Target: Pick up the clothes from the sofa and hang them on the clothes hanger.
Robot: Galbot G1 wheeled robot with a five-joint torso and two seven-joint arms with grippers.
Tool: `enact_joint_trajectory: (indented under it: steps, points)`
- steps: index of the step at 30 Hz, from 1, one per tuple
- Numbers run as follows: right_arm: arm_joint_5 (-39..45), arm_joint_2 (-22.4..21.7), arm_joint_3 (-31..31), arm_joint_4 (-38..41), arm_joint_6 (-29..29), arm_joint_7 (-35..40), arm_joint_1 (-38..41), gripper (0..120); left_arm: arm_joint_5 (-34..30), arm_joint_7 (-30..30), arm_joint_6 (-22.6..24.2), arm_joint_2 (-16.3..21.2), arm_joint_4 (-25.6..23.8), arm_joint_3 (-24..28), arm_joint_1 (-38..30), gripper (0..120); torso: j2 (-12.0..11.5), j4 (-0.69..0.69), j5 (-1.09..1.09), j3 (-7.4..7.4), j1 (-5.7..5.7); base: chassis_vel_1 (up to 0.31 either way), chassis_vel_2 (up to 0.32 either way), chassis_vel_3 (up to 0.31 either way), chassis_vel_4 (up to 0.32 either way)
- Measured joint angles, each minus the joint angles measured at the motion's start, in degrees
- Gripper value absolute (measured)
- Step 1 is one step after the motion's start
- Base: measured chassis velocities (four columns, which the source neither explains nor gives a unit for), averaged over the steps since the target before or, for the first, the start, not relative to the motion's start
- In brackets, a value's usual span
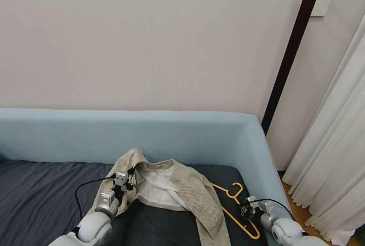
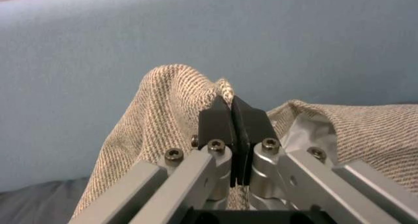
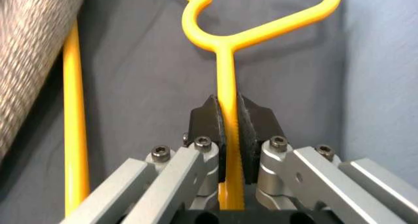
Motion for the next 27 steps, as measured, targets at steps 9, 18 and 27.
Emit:
enact_joint_trajectory:
  steps: [9,18,27]
  points:
    - [0.6,-4.5,2.6,10.1,3.1,6.9,-1.6,5,-0.8,0.0,0.1,1.4,-3.1,-1.2,1.5,0,0.0,0.00,-0.02,0.00,0.00,0.000,0.000,0.000,0.000]
    - [-6.9,-10.3,6.0,20.1,8.7,9.3,-6.0,5,-3.9,-0.4,1.6,5.9,-10.9,-3.4,4.6,0,0.0,0.02,-0.02,-0.01,0.00,0.000,0.000,0.000,0.000]
    - [-16.4,-11.4,6.4,32.5,9.5,11.9,-14.0,5,-8.0,-1.1,3.6,11.5,-16.5,-3.1,3.6,0,0.0,0.01,-0.02,-0.01,0.00,0.000,0.000,0.000,0.000]
